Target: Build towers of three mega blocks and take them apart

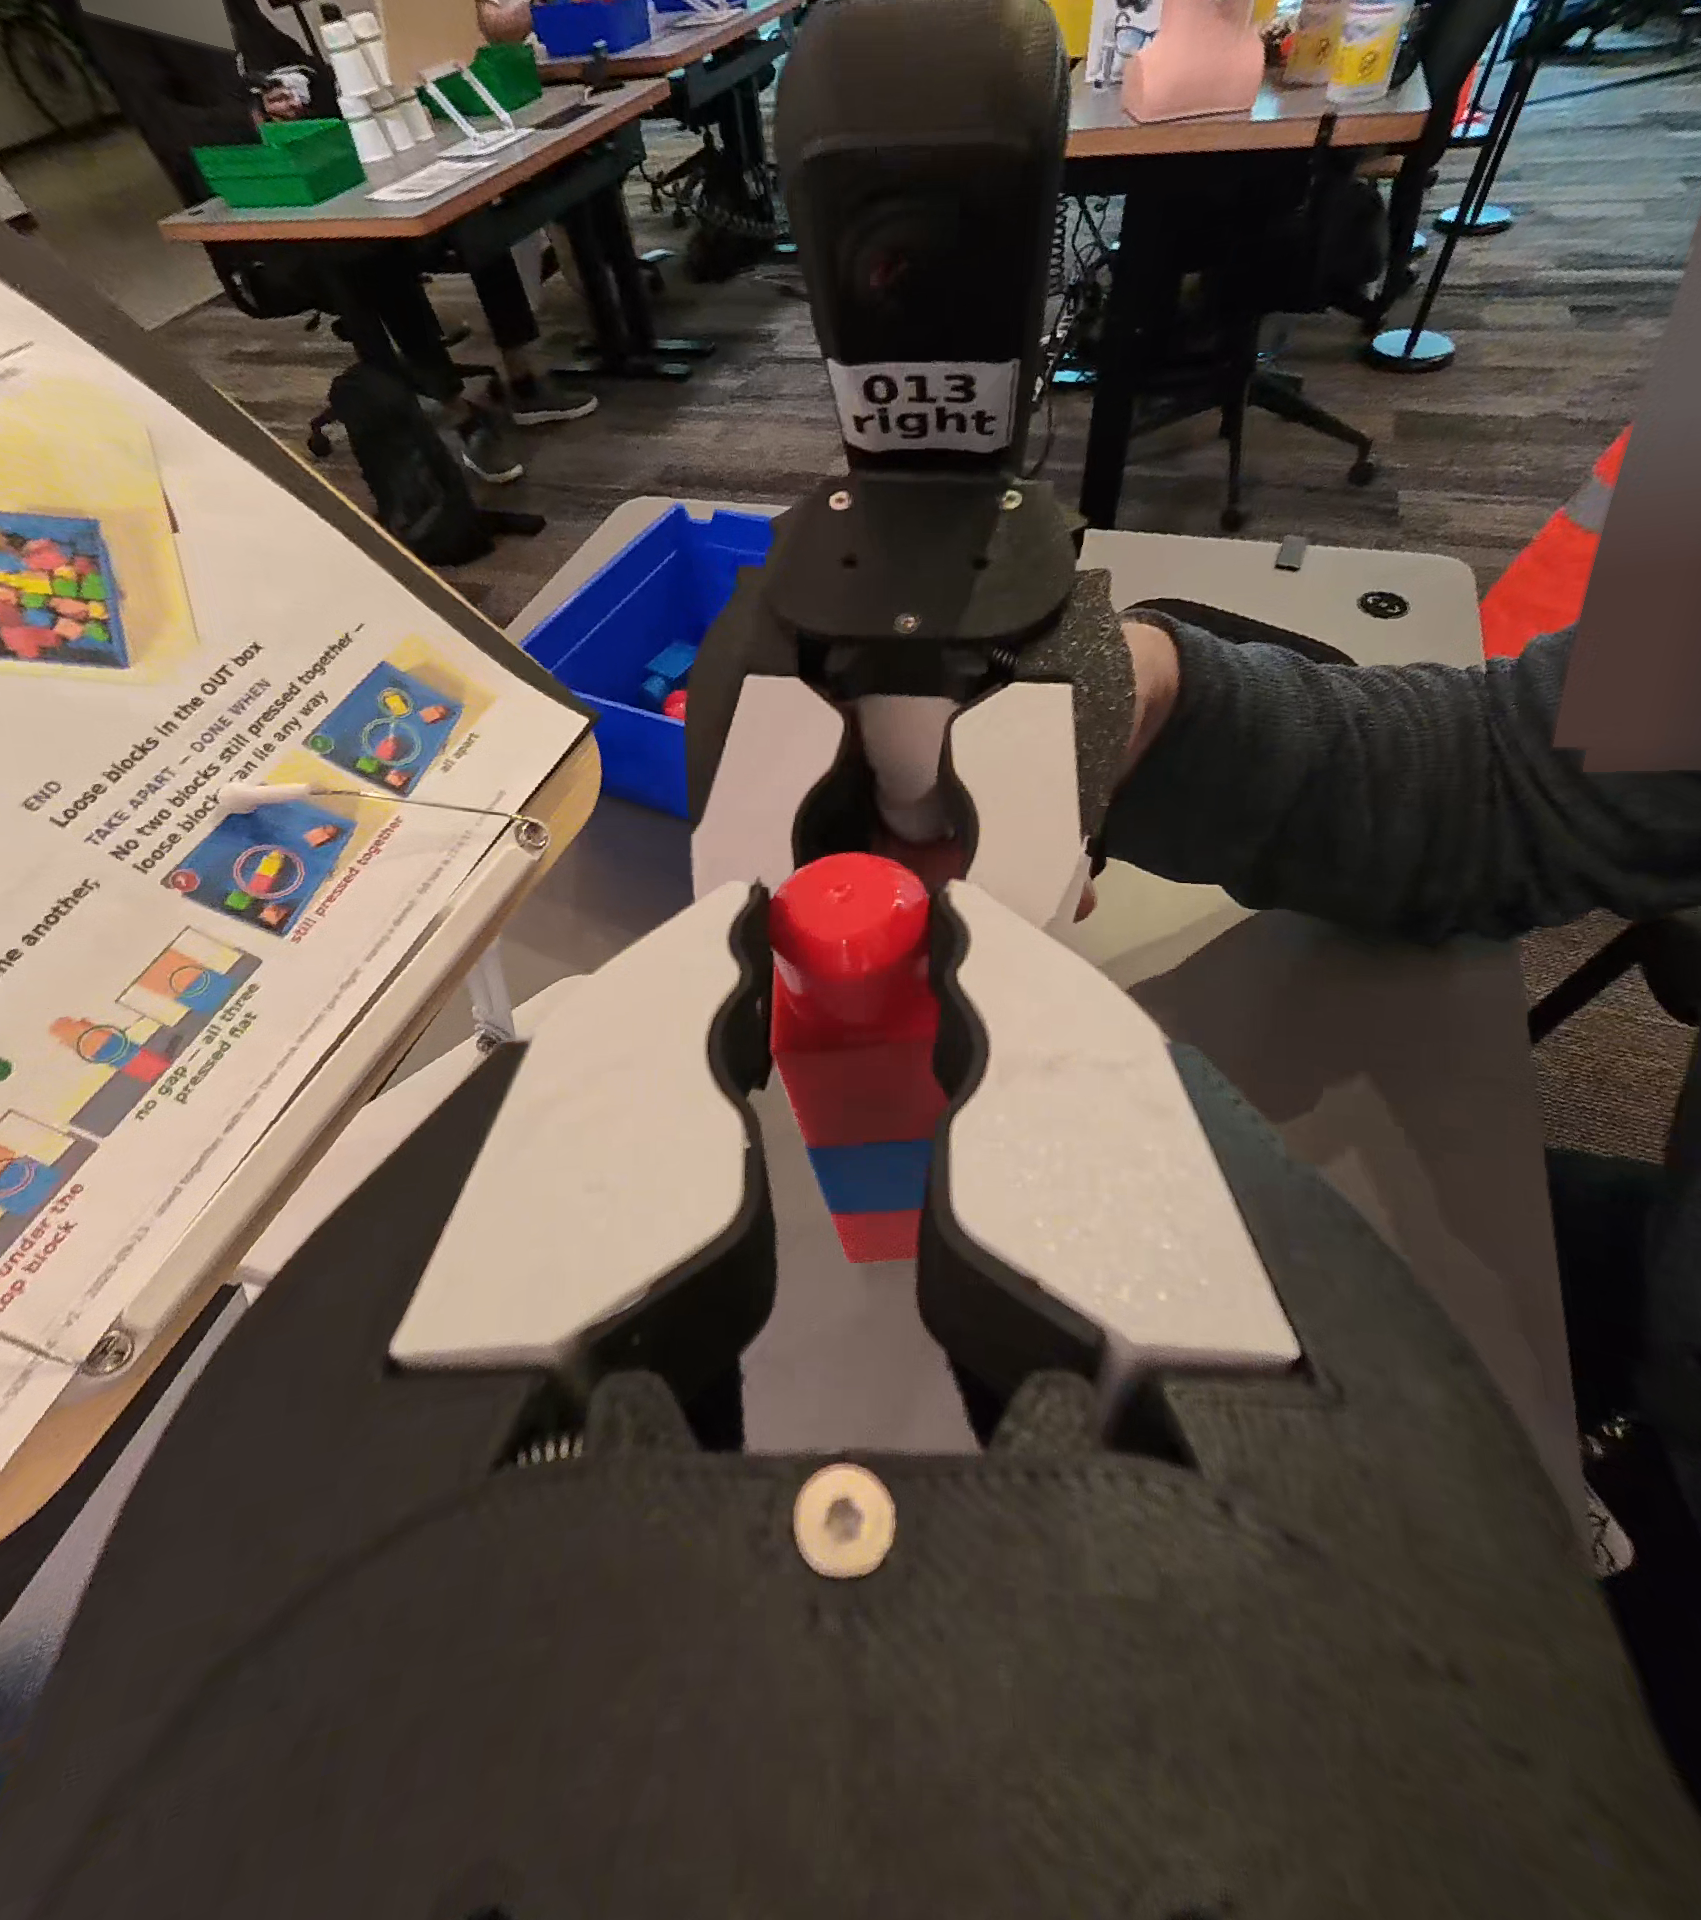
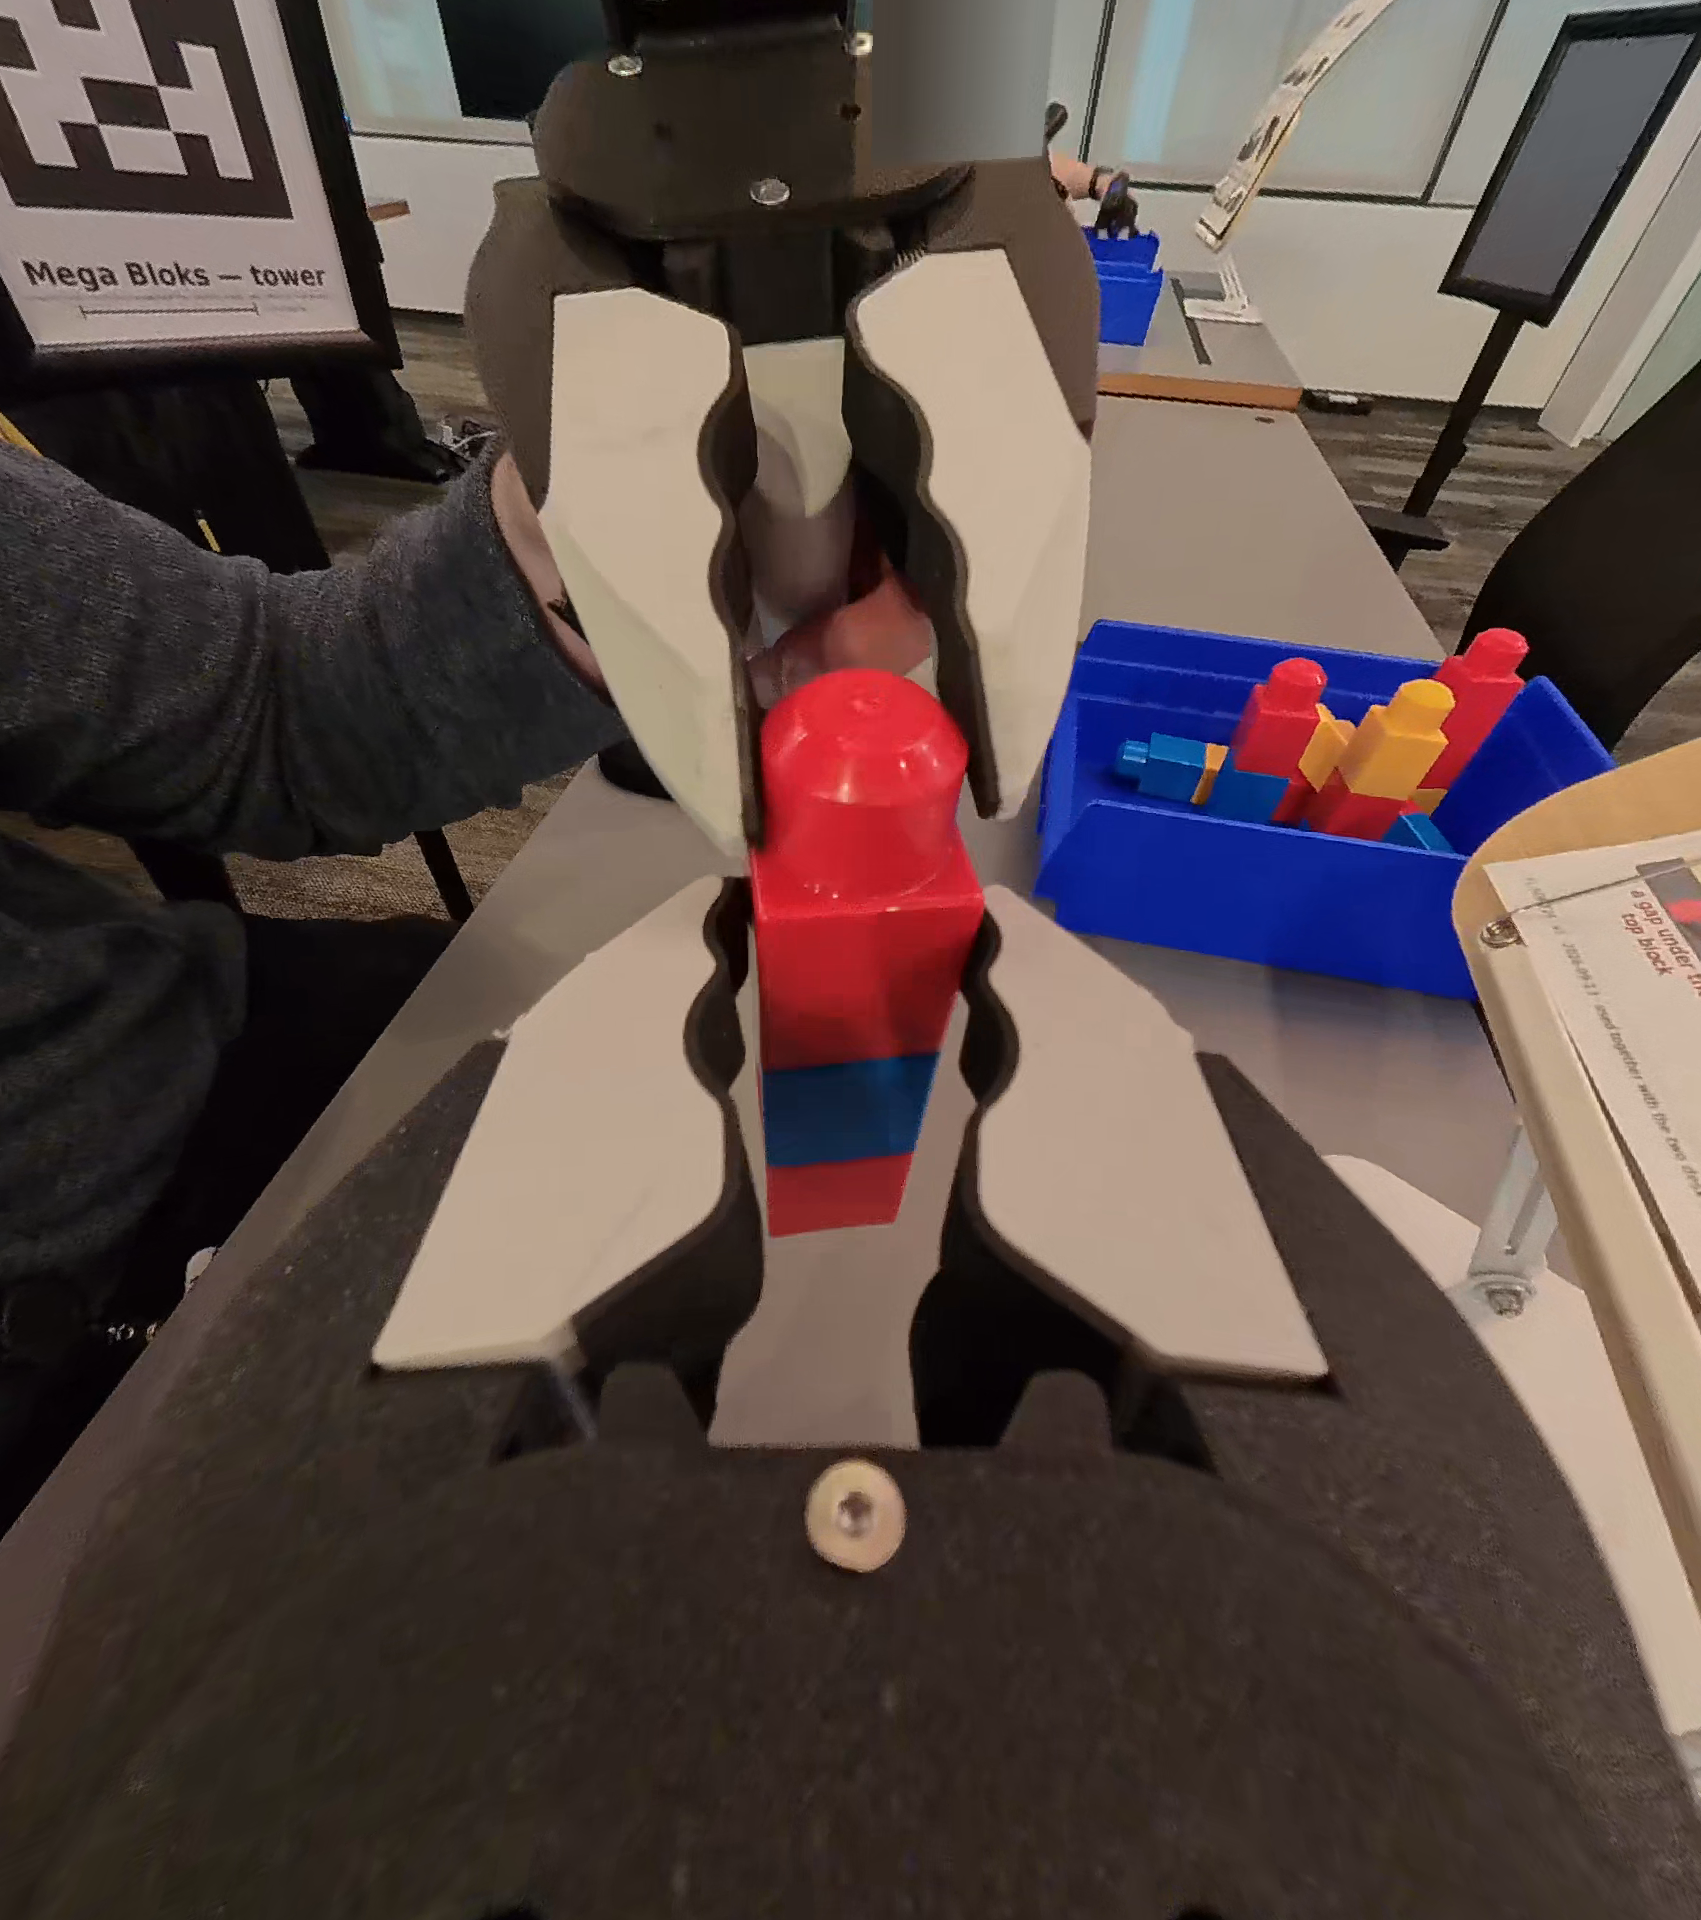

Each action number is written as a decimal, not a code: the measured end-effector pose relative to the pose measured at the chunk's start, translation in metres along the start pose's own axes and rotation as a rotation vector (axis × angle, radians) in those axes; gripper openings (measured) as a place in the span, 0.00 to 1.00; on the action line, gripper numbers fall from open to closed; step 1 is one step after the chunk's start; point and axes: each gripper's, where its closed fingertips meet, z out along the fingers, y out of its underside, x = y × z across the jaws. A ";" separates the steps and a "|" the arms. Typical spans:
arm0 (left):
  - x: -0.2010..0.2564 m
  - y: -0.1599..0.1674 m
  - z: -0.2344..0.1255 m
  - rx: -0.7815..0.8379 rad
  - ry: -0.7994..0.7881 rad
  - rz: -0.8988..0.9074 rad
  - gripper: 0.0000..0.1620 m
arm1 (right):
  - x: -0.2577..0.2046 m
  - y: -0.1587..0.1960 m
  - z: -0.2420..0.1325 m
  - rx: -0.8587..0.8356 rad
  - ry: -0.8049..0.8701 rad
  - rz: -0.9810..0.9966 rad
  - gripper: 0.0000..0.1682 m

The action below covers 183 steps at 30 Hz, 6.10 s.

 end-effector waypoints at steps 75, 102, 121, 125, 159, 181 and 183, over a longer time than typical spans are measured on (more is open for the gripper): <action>0.015 0.046 0.051 0.097 0.043 -0.151 0.22 | -0.003 0.003 -0.027 -0.013 -0.100 0.088 0.18; 0.017 0.069 0.067 0.026 0.079 -0.191 0.22 | 0.091 0.008 -0.208 0.070 0.600 0.144 0.18; 0.013 0.054 0.077 0.050 0.054 -0.174 0.22 | 0.110 0.052 -0.234 -0.010 0.641 0.229 0.25; 0.011 0.045 0.072 0.081 0.042 -0.169 0.22 | 0.054 0.001 -0.157 0.064 0.296 0.055 0.25; 0.007 0.017 0.046 0.262 -0.021 -0.127 0.24 | 0.004 -0.025 -0.058 0.126 -0.012 0.007 0.18; -0.001 0.036 0.037 0.224 -0.088 -0.164 0.02 | 0.155 0.159 -0.308 -0.140 0.917 0.504 0.24; -0.001 0.038 0.036 0.217 -0.095 -0.163 0.02 | 0.158 0.168 -0.311 -0.149 0.930 0.544 0.27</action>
